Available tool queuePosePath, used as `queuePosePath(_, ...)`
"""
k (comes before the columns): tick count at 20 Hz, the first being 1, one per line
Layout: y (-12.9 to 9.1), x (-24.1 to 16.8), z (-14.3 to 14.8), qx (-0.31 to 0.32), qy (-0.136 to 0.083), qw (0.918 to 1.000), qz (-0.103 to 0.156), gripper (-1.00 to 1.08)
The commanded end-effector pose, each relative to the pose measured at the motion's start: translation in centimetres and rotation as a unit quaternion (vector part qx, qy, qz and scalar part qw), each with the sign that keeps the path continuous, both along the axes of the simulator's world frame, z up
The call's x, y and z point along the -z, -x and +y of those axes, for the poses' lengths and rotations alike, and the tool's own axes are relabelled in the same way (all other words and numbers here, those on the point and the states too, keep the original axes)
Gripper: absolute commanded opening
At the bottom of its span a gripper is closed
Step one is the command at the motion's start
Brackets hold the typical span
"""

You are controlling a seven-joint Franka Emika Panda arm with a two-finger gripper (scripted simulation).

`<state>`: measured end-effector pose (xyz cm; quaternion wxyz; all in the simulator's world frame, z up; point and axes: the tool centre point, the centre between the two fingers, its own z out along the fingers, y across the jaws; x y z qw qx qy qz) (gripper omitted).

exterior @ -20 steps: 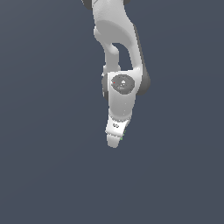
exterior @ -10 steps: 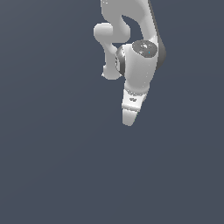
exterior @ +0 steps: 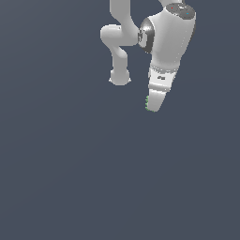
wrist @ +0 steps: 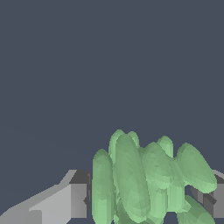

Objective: Pick up the object and move it to a goal position.

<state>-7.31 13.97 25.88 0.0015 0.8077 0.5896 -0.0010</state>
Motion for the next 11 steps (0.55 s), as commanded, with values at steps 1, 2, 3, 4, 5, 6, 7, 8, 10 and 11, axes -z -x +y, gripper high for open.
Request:
queuePosePath(1, 1.0, -1.3, 1.0, 0.000, 0.000, 1.0000, 0.000, -1.00)
queuePosePath(2, 1.3, -1.7, 1.3, 0.000, 0.000, 1.0000, 0.000, -1.00)
queuePosePath(3, 1.5, -2.1, 1.6, 0.000, -0.001, 1.0000, 0.000, -1.00)
queuePosePath(4, 1.7, -2.5, 1.9, 0.000, -0.001, 1.0000, 0.000, -1.00)
queuePosePath(5, 1.9, -2.8, 2.1, 0.000, -0.001, 1.0000, 0.000, -1.00)
queuePosePath(6, 2.1, -3.0, 2.3, 0.000, -0.001, 1.0000, 0.000, -1.00)
queuePosePath(7, 2.2, -3.3, 2.4, 0.000, -0.001, 1.0000, 0.000, -1.00)
queuePosePath(8, 2.3, -3.4, 2.6, 0.000, -0.001, 1.0000, 0.000, -1.00)
queuePosePath(10, 2.4, -3.6, 2.7, 0.001, -0.002, 1.0000, 0.000, -1.00)
queuePosePath(11, 2.4, -3.7, 2.7, 0.001, -0.002, 1.0000, 0.000, -1.00)
